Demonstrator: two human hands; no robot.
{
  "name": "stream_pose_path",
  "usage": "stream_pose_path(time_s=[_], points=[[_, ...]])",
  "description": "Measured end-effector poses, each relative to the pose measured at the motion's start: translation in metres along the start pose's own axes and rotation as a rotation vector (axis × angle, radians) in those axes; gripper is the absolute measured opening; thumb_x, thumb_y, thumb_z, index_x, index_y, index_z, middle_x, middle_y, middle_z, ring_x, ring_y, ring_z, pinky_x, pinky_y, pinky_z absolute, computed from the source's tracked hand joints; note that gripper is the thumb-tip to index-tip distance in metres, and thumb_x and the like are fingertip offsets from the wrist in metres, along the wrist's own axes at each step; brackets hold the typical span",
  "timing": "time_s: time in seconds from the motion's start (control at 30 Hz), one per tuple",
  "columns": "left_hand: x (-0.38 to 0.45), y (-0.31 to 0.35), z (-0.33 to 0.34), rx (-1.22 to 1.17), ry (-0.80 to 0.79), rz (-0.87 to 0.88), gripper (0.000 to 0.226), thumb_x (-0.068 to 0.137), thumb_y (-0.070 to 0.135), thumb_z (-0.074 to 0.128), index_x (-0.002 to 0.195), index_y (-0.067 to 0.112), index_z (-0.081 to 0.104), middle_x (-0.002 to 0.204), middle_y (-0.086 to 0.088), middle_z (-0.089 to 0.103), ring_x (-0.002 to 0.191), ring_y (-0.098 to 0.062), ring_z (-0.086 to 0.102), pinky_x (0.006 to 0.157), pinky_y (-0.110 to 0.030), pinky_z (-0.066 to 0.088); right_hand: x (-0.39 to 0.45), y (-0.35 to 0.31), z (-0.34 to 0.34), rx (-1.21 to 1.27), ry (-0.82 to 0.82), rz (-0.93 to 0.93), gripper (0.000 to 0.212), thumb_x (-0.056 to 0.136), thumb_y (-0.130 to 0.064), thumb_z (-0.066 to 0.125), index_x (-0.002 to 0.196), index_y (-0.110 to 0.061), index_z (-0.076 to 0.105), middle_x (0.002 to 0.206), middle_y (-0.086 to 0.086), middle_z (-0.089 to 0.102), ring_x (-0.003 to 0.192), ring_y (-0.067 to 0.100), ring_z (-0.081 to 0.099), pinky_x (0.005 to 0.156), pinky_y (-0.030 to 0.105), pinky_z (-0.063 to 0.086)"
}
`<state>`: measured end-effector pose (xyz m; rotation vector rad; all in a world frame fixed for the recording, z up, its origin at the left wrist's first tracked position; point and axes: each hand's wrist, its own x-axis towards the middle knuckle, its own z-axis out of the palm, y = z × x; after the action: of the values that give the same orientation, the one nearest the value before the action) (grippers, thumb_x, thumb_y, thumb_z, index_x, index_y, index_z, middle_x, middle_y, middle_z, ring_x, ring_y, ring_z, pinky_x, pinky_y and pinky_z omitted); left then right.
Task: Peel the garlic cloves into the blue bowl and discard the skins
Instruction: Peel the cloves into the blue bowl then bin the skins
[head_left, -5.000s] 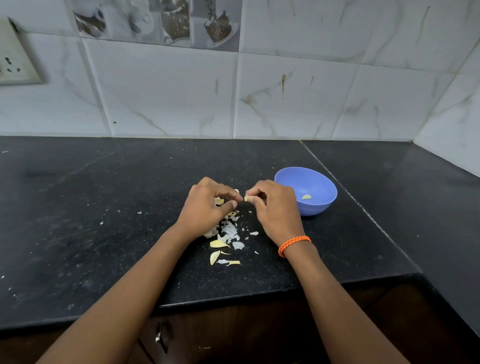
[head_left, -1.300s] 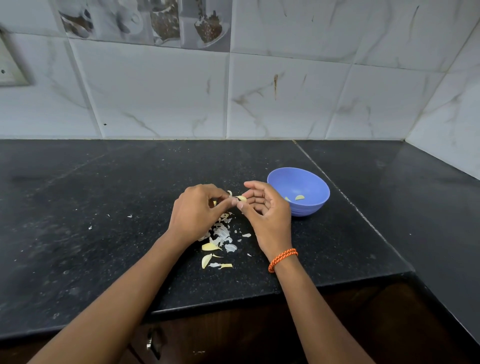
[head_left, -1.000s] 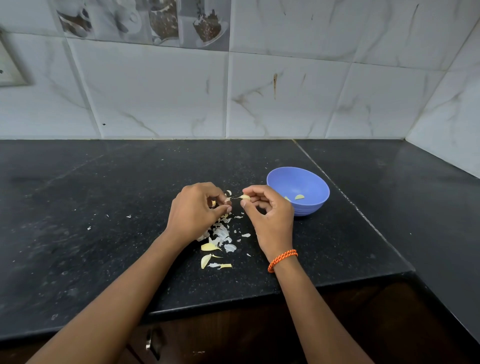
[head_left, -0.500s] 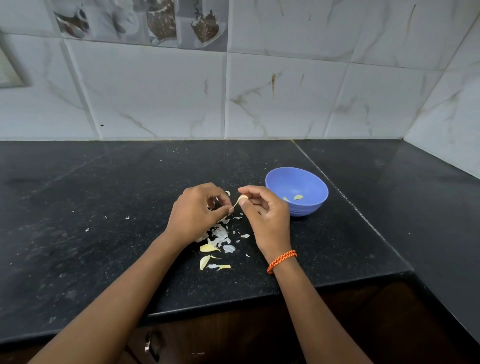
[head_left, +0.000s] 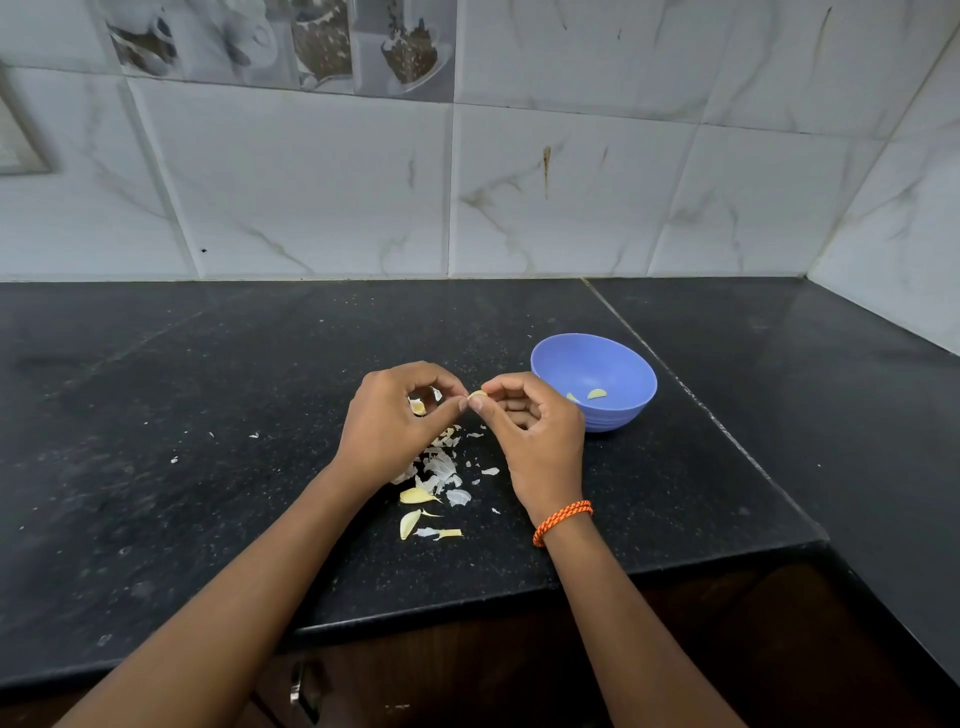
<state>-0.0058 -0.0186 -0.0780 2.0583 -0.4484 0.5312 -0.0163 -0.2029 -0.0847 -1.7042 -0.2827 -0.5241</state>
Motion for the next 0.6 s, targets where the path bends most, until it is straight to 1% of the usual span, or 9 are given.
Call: stream_pose_path(time_s=[0.1,0.17,0.27,0.37,0.5,0.57,0.6], points=[[0.0001,0.0011,0.0011,-0.003,0.015,-0.017,0.005,0.093,0.028,0.082,0.089,0.031,0.079,0.089,0.013,0.077,0.080,-0.018,0.072,0.070,-0.041,0.058,-0.0002,-0.0005,0.0002,0.005,-0.005,0.001,0.016,0.086,-0.018,0.090,0.097,-0.013,0.079,0.091,-0.006,0.079,0.087,0.012,0.077,0.078,0.026,0.063],[0.0001,0.0026,0.0015,0.002,0.020,-0.025,0.003,0.091,0.031,0.080,0.088,0.030,0.079,0.086,0.013,0.076,0.078,-0.018,0.071,0.070,-0.042,0.059,-0.0003,-0.0003,0.0002,0.009,-0.011,0.001,0.015,0.086,-0.016,0.090,0.097,-0.013,0.079,0.091,-0.005,0.079,0.087,0.012,0.078,0.078,0.025,0.063],[-0.0012,0.0056,0.0016,0.017,0.041,-0.028,0.008,0.087,0.037,0.074,0.087,0.031,0.078,0.085,0.014,0.075,0.077,-0.017,0.071,0.071,-0.045,0.060,-0.0004,-0.0009,-0.0003,0.015,-0.023,0.008,0.014,0.086,-0.015,0.089,0.096,-0.012,0.079,0.091,-0.006,0.079,0.087,0.010,0.077,0.077,0.022,0.061],[-0.0019,0.0077,0.0018,0.035,0.062,-0.026,0.007,0.086,0.037,0.075,0.083,0.031,0.075,0.082,0.014,0.074,0.075,-0.016,0.070,0.070,-0.046,0.060,-0.0014,-0.0019,-0.0004,0.048,-0.048,0.016,0.013,0.087,-0.012,0.088,0.096,-0.011,0.079,0.090,-0.004,0.079,0.086,0.011,0.078,0.074,0.023,0.062],[-0.0010,0.0084,0.0017,-0.031,0.061,-0.033,0.006,0.084,0.024,0.080,0.080,0.023,0.076,0.077,0.007,0.073,0.071,-0.018,0.069,0.067,-0.041,0.059,-0.0012,-0.0001,-0.0002,0.093,-0.091,0.032,0.011,0.088,-0.009,0.086,0.097,-0.008,0.079,0.092,0.000,0.079,0.087,0.017,0.079,0.077,0.033,0.066],[-0.0002,0.0080,0.0011,-0.054,0.050,-0.046,0.011,0.086,0.014,0.084,0.080,0.020,0.077,0.075,0.005,0.073,0.069,-0.016,0.069,0.064,-0.035,0.057,-0.0001,0.0016,-0.0008,0.138,-0.109,0.059,0.011,0.089,-0.006,0.084,0.098,-0.006,0.078,0.092,0.004,0.080,0.088,0.021,0.080,0.078,0.035,0.066],[-0.0001,0.0074,0.0012,-0.062,0.044,-0.053,0.014,0.086,0.010,0.085,0.079,0.019,0.077,0.074,0.005,0.073,0.067,-0.014,0.068,0.063,-0.029,0.054,0.0004,0.0024,-0.0009,0.160,-0.116,0.068,0.010,0.090,-0.004,0.083,0.098,-0.005,0.078,0.092,0.006,0.080,0.088,0.022,0.080,0.078,0.035,0.066]])
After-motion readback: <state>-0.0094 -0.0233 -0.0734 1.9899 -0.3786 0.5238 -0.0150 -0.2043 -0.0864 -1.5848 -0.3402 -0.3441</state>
